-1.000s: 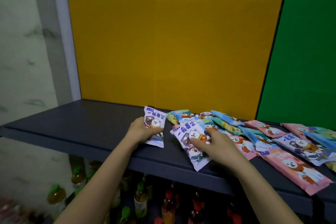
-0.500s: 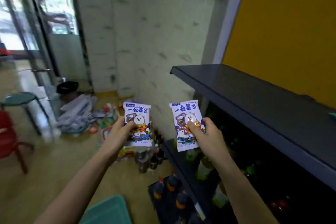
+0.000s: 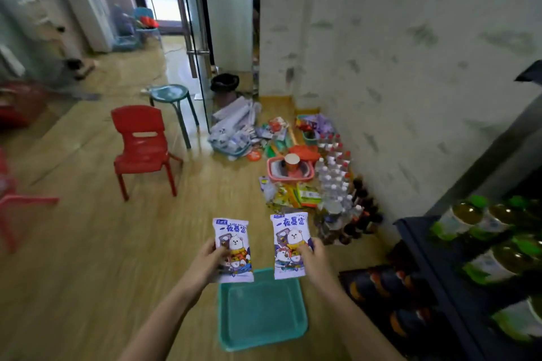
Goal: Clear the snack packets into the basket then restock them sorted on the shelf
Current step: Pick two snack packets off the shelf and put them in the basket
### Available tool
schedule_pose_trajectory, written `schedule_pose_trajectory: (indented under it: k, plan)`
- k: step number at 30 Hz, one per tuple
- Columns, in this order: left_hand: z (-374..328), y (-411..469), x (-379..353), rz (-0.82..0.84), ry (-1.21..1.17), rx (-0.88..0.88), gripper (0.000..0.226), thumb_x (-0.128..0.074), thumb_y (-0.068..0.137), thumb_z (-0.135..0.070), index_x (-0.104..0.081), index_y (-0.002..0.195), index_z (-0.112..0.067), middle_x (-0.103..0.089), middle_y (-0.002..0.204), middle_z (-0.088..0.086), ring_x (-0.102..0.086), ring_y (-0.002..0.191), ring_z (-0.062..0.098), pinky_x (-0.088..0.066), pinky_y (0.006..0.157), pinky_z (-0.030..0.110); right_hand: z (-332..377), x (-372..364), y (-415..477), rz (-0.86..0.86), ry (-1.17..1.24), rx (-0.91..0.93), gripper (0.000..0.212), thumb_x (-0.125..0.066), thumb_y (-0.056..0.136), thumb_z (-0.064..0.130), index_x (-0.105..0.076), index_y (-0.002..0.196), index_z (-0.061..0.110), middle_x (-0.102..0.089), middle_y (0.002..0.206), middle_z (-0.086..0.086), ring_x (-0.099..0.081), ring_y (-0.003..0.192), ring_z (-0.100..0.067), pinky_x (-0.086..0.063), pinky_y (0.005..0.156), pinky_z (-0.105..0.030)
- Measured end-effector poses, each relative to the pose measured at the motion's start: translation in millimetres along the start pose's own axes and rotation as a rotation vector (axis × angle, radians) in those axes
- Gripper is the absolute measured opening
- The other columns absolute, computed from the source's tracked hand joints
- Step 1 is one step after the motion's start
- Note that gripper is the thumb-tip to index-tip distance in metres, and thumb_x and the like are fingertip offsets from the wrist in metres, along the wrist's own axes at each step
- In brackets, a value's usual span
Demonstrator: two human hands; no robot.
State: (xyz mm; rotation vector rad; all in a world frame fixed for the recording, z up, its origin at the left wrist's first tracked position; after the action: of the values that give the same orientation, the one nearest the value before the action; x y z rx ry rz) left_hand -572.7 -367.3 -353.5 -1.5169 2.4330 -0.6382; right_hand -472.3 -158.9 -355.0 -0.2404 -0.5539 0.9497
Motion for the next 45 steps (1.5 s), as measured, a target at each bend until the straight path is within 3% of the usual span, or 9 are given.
schedule_pose_trajectory:
  k: [9, 16, 23, 27, 30, 35, 39, 42, 45]
  plan:
    - [192.5, 142.0, 50.3, -0.122, 0.032, 0.257, 0.031, -0.062, 0.085, -0.002, -0.052, 0.111, 0.012, -0.066, 0.103, 0.023, -0.064, 0.069, 0.020, -0.050, 0.049, 0.018, -152.4, -145.3, 124.9, 0.216, -0.065, -0.191, 0.017, -0.039, 0.099, 0.016, -0.042, 0.114, 0.013, -0.058, 0.104, -0.002, -0.057, 0.089, -0.017, -0.046, 0.071, -0.027]
    - [403.5, 261.9, 54.1, -0.183, -0.052, 0.401, 0.038, -0.066, 0.083, -0.006, -0.049, 0.114, 0.008, -0.061, 0.109, 0.024, -0.061, 0.072, 0.023, -0.045, 0.056, 0.027, -331.8, -252.1, 235.4, 0.301, -0.120, -0.238, 0.030, -0.038, 0.099, 0.021, -0.038, 0.128, 0.012, -0.054, 0.116, -0.007, -0.052, 0.099, -0.018, -0.043, 0.089, -0.036]
    - [558.3, 366.3, 30.6, -0.200, -0.048, 0.377, 0.015, -0.061, 0.085, 0.002, -0.053, 0.075, -0.007, -0.062, 0.082, 0.015, -0.059, 0.053, 0.013, -0.046, 0.042, 0.018, -486.4, -315.1, 335.0, 0.273, -0.121, -0.220, 0.036, -0.035, 0.100, 0.019, -0.035, 0.135, 0.008, -0.050, 0.122, -0.006, -0.048, 0.099, -0.018, -0.039, 0.082, -0.031]
    - [622.3, 411.0, 20.3, -0.166, 0.000, 0.381, 0.016, -0.058, 0.087, -0.001, -0.057, 0.102, 0.006, -0.067, 0.100, 0.022, -0.064, 0.074, 0.024, -0.052, 0.060, 0.028, -545.1, -340.2, 376.6, 0.225, -0.141, -0.187, 0.039, -0.037, 0.100, 0.020, -0.035, 0.137, 0.007, -0.051, 0.127, -0.011, -0.048, 0.097, -0.018, -0.038, 0.079, -0.028]
    - [650.3, 440.0, 16.3, -0.174, 0.023, 0.376, 0.019, -0.055, 0.088, -0.001, -0.054, 0.106, 0.006, -0.064, 0.109, 0.021, -0.063, 0.091, 0.030, -0.052, 0.077, 0.037, -572.3, -355.1, 399.5, 0.209, -0.170, -0.182, 0.041, -0.039, 0.099, 0.020, -0.036, 0.137, 0.005, -0.054, 0.125, -0.011, -0.054, 0.100, -0.022, -0.042, 0.079, -0.029]
    - [667.6, 473.2, 7.4, -0.174, 0.147, 0.330, 0.015, -0.045, 0.090, 0.003, -0.052, 0.100, -0.004, -0.062, 0.108, 0.017, -0.059, 0.092, 0.027, -0.054, 0.070, 0.034, -583.9, -365.1, 421.6, 0.238, -0.237, -0.173, 0.042, -0.038, 0.100, 0.021, -0.033, 0.139, 0.009, -0.051, 0.133, -0.012, -0.054, 0.109, -0.023, -0.039, 0.079, -0.025]
    - [664.4, 465.2, 8.1, -0.143, 0.205, 0.363, 0.044, -0.041, 0.085, 0.010, -0.048, 0.126, -0.006, -0.059, 0.123, 0.016, -0.058, 0.109, 0.030, -0.051, 0.092, 0.042, -580.3, -368.7, 414.1, 0.375, -0.361, -0.164, 0.045, -0.043, 0.097, 0.015, -0.032, 0.141, 0.011, -0.042, 0.142, -0.011, -0.047, 0.123, -0.023, -0.039, 0.105, -0.033]
    - [617.5, 429.4, 12.2, -0.132, 0.369, 0.320, 0.040, -0.045, 0.088, 0.002, -0.049, 0.128, -0.005, -0.057, 0.128, 0.014, -0.056, 0.113, 0.028, -0.047, 0.093, 0.034, -542.1, -342.4, 387.1, 0.382, -0.442, -0.171, 0.053, -0.042, 0.098, 0.017, -0.021, 0.147, 0.011, -0.029, 0.151, -0.007, -0.035, 0.135, -0.024, -0.034, 0.108, -0.032]
    - [522.1, 384.4, 20.3, -0.173, 0.663, 0.146, 0.031, -0.046, 0.094, -0.016, -0.050, 0.124, -0.012, -0.057, 0.124, 0.003, -0.058, 0.108, 0.021, -0.042, 0.076, 0.026, -491.2, -293.4, 359.5, 0.327, -0.426, -0.197, 0.047, -0.042, 0.098, 0.019, -0.029, 0.142, 0.008, -0.040, 0.144, -0.011, -0.048, 0.120, -0.024, -0.040, 0.088, -0.028]
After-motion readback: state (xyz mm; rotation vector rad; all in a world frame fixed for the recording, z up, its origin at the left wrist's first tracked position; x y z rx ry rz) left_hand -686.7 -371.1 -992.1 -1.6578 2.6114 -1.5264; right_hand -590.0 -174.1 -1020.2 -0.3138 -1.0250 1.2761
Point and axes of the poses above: each hand's wrist, its own y-axis towards the middle knuckle, its own x-axis out of the back of the hand, z = x × y, the point moved 9 cm from there along y, towards the middle knuckle
